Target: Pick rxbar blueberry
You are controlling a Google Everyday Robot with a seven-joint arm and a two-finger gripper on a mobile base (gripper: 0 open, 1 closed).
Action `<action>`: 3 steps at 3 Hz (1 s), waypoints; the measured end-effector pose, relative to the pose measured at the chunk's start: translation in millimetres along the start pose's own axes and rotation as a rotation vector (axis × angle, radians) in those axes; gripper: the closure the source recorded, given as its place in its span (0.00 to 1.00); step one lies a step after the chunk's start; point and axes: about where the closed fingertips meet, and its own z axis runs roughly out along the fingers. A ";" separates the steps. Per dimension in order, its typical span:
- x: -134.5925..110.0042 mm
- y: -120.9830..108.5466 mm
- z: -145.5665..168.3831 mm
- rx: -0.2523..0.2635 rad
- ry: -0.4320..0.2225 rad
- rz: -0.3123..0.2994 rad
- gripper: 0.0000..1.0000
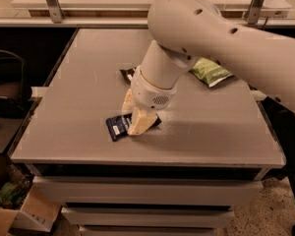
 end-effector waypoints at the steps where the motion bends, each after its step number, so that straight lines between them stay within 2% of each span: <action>1: 2.9 -4.0 -5.7 0.012 0.000 0.000 1.00; 2: 6.4 -13.8 -22.8 0.048 0.015 -0.003 1.00; 3: 10.2 -33.3 -60.7 0.108 0.057 -0.016 1.00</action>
Offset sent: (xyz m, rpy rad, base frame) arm 0.0346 -0.0211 0.0425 0.0005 -0.1001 -0.0410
